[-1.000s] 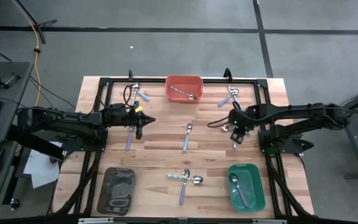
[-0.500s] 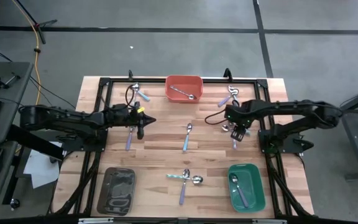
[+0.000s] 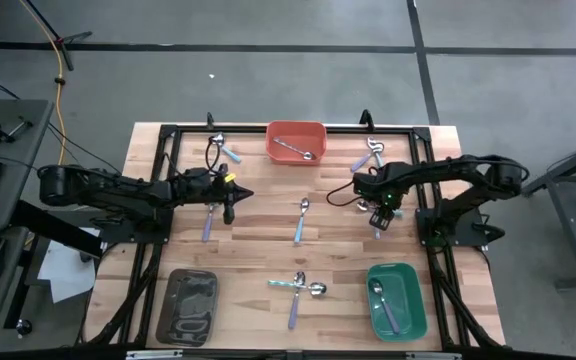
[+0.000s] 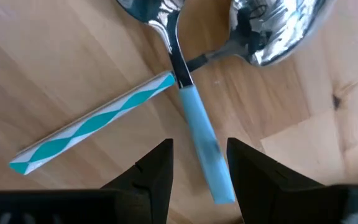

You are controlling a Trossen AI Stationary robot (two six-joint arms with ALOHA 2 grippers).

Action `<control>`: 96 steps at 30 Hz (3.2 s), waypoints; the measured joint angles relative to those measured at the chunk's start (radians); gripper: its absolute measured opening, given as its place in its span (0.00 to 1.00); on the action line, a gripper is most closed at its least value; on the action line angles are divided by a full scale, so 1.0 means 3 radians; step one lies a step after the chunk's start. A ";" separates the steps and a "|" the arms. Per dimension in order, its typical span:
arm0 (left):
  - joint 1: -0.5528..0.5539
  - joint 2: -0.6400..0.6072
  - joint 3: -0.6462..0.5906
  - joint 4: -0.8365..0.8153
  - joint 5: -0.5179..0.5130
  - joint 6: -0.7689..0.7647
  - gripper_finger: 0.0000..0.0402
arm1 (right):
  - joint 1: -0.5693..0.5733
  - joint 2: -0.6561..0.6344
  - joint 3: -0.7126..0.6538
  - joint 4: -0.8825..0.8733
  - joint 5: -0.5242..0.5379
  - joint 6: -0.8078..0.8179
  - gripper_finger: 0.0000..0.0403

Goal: Sort silverware by color (type)
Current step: Put the right blue spoon into the black bin

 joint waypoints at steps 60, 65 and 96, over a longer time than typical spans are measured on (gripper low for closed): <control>-0.0098 0.0255 0.0000 0.0331 0.0093 0.0023 0.00 | -0.0273 0.0052 0.0001 0.0458 -0.0009 -0.0036 0.04; -0.0136 0.0255 0.0000 0.0509 0.0093 0.0001 0.00 | -0.0217 -0.0141 0.0070 0.0391 0.0152 -0.0032 0.01; -0.0419 0.0257 0.0444 0.1146 0.0103 -0.0188 0.34 | 0.0685 -0.0787 -0.0847 0.5686 0.0258 -0.0911 0.00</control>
